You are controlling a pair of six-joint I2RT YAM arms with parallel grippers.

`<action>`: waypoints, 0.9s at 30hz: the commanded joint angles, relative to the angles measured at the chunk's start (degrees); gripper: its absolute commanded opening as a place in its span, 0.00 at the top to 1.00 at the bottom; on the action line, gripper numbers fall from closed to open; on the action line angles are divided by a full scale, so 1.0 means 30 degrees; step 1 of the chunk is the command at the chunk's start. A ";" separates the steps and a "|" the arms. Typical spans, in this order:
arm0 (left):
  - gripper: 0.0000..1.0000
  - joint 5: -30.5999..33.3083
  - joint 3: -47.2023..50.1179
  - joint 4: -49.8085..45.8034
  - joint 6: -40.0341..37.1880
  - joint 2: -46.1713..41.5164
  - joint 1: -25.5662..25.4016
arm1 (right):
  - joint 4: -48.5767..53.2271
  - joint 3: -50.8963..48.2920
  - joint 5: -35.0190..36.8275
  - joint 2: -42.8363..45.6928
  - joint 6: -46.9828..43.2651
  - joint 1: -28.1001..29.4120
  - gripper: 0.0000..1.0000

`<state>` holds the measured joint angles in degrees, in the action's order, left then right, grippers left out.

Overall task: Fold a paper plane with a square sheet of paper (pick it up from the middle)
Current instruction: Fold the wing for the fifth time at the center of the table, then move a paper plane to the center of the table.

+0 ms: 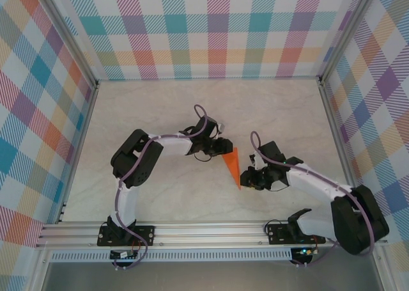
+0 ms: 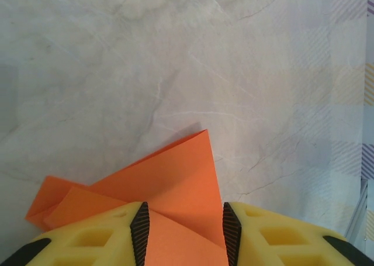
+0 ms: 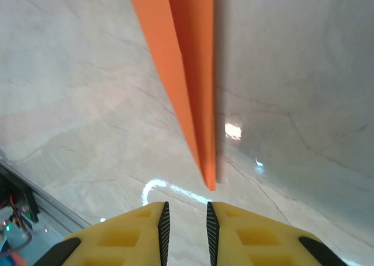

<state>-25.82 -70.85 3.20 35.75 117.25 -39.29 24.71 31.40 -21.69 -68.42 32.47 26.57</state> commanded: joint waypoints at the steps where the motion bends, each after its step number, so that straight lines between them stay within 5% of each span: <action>1: 0.56 0.0579 0.0238 -0.1192 0.0306 -0.2346 -0.0185 | 0.0661 0.0724 0.1686 0.0444 0.0099 -0.1119 0.75; 8: 0.51 0.2304 0.1988 -0.1802 0.0777 -0.4998 -0.0580 | -0.2443 0.0833 -0.0350 -0.1750 0.0435 -0.2615 0.74; 14: 0.37 0.4419 0.2846 -0.3077 0.2603 -0.5909 -0.1345 | -0.3168 0.1603 -0.0557 -0.3374 -0.0062 -0.2616 0.70; 27: 0.32 0.7999 -0.3551 -1.0794 0.3974 -0.1241 -0.4125 | -0.2786 0.1279 0.1425 -0.2593 0.0494 -0.2639 0.66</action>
<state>-5.61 -78.52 -20.64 46.63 111.48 -50.50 17.12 35.99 -17.78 -77.49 33.63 18.83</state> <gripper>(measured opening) 0.690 0.334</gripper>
